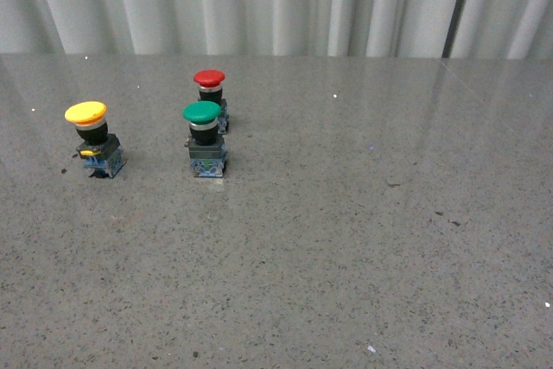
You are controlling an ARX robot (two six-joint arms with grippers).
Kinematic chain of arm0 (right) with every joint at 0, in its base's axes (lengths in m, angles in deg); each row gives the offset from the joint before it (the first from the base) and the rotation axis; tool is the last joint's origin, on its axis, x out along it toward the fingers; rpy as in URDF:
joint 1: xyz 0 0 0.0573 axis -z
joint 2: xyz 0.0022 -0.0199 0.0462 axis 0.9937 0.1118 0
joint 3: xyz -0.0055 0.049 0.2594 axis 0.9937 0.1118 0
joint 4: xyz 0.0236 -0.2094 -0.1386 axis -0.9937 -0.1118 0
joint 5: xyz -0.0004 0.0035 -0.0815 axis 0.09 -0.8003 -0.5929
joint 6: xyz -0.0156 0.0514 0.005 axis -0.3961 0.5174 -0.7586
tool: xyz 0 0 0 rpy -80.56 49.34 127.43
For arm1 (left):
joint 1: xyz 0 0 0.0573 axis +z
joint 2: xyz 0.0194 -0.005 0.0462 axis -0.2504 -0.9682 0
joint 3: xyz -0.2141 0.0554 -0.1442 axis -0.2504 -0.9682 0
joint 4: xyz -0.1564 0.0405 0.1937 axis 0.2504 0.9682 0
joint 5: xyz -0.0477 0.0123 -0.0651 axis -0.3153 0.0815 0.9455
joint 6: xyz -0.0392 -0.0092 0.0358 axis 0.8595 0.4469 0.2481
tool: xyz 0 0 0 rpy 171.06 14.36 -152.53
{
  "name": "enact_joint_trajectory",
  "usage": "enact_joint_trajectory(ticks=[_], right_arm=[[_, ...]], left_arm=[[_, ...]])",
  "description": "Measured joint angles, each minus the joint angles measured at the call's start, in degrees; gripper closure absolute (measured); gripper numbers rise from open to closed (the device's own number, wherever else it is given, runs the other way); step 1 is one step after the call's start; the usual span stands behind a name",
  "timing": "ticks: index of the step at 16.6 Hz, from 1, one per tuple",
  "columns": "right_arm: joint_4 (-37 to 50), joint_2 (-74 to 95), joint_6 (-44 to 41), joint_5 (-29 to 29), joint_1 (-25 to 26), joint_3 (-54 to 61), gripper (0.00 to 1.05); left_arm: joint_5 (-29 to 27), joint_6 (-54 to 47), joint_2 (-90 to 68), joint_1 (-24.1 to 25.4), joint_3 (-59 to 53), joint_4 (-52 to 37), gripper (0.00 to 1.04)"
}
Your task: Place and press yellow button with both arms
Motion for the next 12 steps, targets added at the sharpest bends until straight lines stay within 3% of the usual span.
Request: enact_joint_trajectory(ticks=[12], right_arm=[[0.0, 0.0, 0.0, 0.0, 0.0, 0.0, 0.07]], left_arm=[[0.0, 0.0, 0.0, 0.0, 0.0, 0.0, 0.07]])
